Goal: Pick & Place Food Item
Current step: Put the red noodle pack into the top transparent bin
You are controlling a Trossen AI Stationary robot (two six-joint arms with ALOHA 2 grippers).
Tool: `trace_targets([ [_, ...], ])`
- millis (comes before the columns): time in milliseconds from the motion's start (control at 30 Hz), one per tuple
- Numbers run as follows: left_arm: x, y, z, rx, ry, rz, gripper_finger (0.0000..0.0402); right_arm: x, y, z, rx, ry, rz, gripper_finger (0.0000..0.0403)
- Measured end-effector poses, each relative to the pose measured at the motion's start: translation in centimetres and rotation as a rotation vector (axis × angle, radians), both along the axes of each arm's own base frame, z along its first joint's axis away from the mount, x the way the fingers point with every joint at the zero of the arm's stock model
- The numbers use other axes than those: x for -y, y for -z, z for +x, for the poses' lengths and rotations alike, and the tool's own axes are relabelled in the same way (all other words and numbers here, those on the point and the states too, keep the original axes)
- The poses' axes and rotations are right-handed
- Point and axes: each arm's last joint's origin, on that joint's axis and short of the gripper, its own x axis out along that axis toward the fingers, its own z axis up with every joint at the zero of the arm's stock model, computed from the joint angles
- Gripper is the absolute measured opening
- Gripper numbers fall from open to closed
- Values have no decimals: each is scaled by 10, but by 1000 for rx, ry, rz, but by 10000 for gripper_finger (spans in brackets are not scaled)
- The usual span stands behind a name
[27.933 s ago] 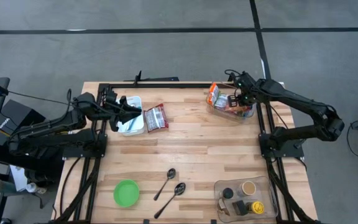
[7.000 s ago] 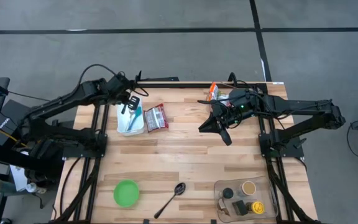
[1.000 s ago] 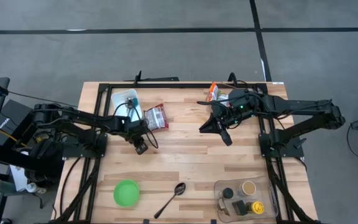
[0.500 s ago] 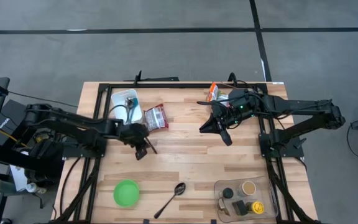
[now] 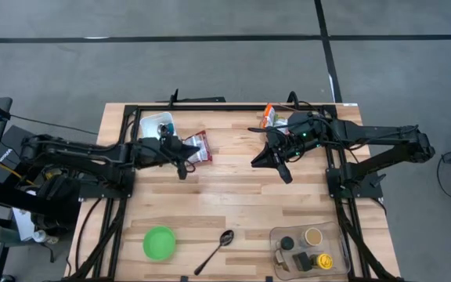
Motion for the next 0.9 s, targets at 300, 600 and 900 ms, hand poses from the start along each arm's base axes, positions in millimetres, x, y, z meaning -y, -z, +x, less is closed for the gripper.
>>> trace_targets([
  [300,-12,11,15,-110,-41,21,0,0,0,0,0,0,0,40],
  [600,-15,18,64,-440,-42,8,0,0,0,0,-4,0,0,40],
  [900,-16,41,86,-729,-58,-24,0,0,2,-1,-26,1,1,40],
])
